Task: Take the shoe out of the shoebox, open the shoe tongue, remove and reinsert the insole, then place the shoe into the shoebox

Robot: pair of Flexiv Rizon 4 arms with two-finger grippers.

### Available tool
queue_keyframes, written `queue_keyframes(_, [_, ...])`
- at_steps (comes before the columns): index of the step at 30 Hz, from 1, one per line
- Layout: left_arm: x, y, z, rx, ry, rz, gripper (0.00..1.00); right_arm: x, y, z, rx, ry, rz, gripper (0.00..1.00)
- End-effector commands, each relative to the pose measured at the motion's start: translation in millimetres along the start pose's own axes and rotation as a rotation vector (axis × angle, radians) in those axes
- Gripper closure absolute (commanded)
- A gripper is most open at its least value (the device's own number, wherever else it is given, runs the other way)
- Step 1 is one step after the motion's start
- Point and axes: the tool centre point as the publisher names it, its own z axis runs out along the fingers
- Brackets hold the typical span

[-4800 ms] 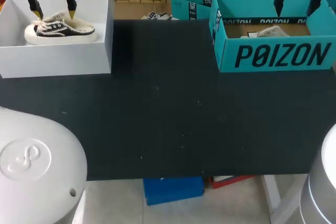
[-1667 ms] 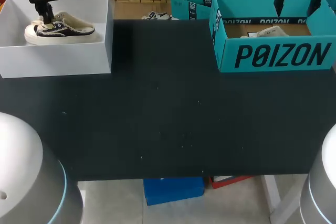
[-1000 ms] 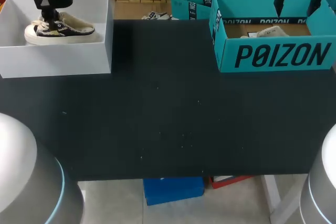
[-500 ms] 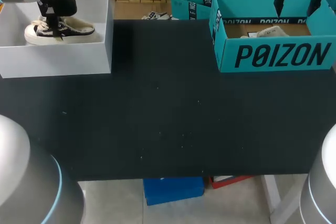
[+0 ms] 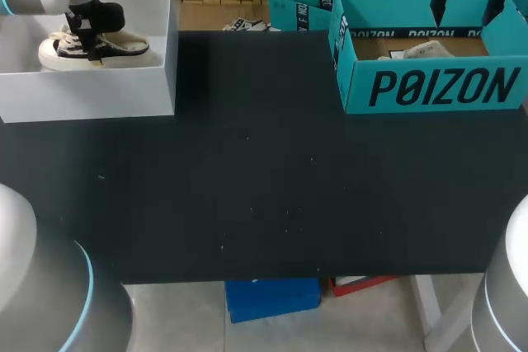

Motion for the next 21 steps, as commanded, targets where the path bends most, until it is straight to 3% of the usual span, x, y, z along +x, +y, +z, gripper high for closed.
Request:
queue_keyframes(1, [-2.0,-3,6,-0.002,-0.002,-0.009,1.0,0.2,0.8,0,0.001,0.0,0.0,0.0])
queue_keyframes(10, [-6.2,3,-24,0.014,-0.009,-0.022,1.0,0.2,0.8,0,0.001,0.0,0.0,0.0])
queue_keyframes(21, [-7.5,7,-87,0.008,-0.097,-0.053,1.0,0.2,0.8,0,0.001,0.0,0.0,0.0])
